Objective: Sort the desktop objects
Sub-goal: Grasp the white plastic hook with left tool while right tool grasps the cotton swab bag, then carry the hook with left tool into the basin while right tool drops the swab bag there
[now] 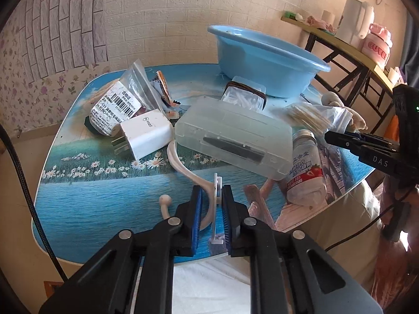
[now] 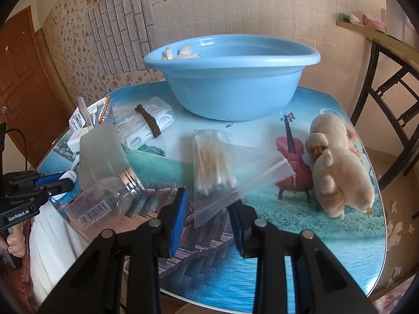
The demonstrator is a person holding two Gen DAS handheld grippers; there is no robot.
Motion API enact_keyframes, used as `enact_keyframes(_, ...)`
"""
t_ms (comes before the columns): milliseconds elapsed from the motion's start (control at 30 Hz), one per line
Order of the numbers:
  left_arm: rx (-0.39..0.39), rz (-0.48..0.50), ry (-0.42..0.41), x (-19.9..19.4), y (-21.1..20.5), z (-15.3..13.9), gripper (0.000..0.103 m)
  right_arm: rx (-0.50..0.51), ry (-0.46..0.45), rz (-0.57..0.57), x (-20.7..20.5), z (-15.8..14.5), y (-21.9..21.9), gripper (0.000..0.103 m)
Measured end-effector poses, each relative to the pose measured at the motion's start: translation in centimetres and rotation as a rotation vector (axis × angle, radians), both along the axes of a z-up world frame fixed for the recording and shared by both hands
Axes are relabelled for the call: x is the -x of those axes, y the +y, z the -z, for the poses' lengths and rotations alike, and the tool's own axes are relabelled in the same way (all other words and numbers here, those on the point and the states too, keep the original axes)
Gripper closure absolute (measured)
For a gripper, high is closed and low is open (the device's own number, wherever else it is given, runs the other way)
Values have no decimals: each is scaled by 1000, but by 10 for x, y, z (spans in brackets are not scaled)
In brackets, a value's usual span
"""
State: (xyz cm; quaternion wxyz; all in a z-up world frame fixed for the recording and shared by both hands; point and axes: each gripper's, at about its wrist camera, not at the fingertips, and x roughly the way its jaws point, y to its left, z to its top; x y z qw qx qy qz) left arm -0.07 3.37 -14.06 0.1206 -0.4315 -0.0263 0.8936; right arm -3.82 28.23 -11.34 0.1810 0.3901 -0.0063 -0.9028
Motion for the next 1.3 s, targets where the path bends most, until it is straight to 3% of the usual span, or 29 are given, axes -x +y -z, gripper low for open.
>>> enact_keyframes(133,-19,-26,48,-6,-5,-11,90,15,59,-23,-9,-14,5,99)
enact_keyframes(533,-25,-33,173,-2,0,-57,91,58,158,-26,-17,-50,8,100)
enact_keyframes(633,-31,-39,182,2,2,-62,91,34,172,-13,-16,-45,10,96)
enact_keyframes(767,-28,-44,172,5,1,-58,91,25,114,-27,-8,-31,9,72)
enact_keyframes(1000,-30,-48,159,8,2,-53,91,-23,68,-46,5,-12,-1,63)
enact_keyframes(1100,-29,-47,159,9,2,-53,91,-41,36,-47,15,-2,-6,63)
enact_keyframes(1133,-29,-46,160,10,2,-53,91,-38,17,-50,18,1,-6,68)
enact_keyframes(1167,-29,-46,161,10,2,-54,91,-19,1,-55,20,3,-5,89)
enact_keyframes(1300,-29,-48,175,11,2,-60,91,18,21,-73,14,-4,0,91)
